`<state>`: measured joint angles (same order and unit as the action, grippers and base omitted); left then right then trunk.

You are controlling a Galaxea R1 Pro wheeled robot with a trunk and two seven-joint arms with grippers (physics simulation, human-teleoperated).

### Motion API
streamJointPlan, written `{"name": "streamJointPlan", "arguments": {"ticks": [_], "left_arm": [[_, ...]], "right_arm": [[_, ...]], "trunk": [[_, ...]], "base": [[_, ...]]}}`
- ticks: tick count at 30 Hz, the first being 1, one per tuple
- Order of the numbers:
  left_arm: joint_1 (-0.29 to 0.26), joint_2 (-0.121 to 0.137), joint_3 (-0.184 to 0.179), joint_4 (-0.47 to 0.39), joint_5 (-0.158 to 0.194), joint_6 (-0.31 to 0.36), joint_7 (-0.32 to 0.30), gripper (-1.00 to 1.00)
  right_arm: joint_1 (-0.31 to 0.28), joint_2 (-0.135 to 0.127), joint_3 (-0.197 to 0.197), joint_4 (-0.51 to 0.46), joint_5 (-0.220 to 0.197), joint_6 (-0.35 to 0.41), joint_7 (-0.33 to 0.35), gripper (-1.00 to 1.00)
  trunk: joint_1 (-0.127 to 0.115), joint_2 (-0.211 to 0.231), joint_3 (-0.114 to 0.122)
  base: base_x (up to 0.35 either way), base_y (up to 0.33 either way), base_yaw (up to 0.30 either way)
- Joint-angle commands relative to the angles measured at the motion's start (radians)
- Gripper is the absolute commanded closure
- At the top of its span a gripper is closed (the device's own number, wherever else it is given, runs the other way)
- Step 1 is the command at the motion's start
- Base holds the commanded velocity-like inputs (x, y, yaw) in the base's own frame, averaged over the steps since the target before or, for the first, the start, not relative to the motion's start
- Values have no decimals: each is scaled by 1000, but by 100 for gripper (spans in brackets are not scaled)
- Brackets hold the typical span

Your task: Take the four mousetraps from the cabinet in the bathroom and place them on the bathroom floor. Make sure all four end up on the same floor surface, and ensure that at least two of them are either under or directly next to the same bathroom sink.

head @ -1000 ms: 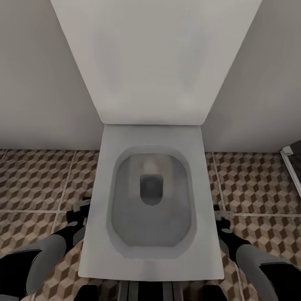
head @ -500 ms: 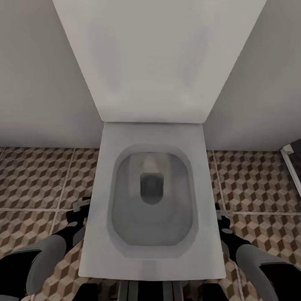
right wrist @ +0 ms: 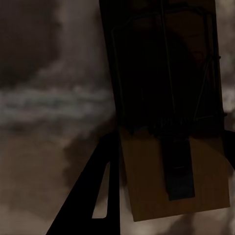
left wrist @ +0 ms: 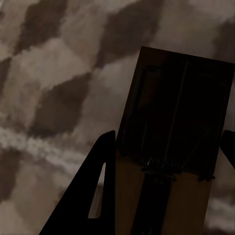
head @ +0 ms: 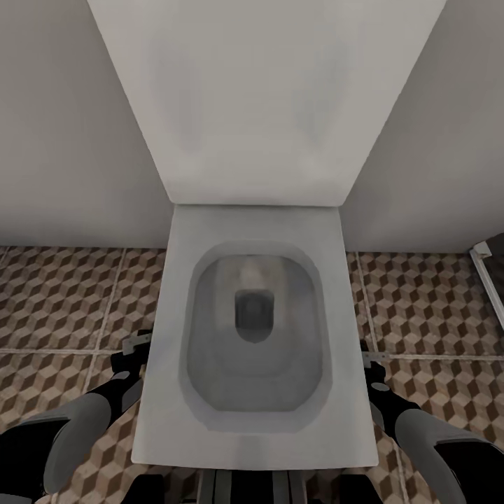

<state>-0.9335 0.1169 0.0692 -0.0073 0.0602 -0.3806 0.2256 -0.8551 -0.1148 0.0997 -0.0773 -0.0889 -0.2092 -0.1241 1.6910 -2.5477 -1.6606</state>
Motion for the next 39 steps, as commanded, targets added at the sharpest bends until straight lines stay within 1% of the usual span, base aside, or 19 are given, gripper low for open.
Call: {"name": "streamJointPlan", "arguments": {"ticks": [1, 32, 36, 39], "left_arm": [[-1, 0, 6, 1, 4, -4, -3, 100], [-1, 3, 7, 0, 4, -3, -4, 100], [-1, 12, 8, 0, 5, -3, -4, 100], [-1, 27, 9, 1, 6, -3, -4, 100]], "right_arm": [[-1, 0, 3, 2, -15, 54, 0, 100], [0, -2, 3, 2, -15, 54, 0, 100], [-1, -4, 2, 2, -15, 54, 0, 100], [0, -4, 2, 2, -15, 54, 0, 100]], "trunk": [[1, 0, -1], [1, 0, -1], [1, 0, -1], [1, 0, -1]], "base": [[0, 0, 0], [0, 0, 0], [0, 0, 0], [0, 0, 0]]}}
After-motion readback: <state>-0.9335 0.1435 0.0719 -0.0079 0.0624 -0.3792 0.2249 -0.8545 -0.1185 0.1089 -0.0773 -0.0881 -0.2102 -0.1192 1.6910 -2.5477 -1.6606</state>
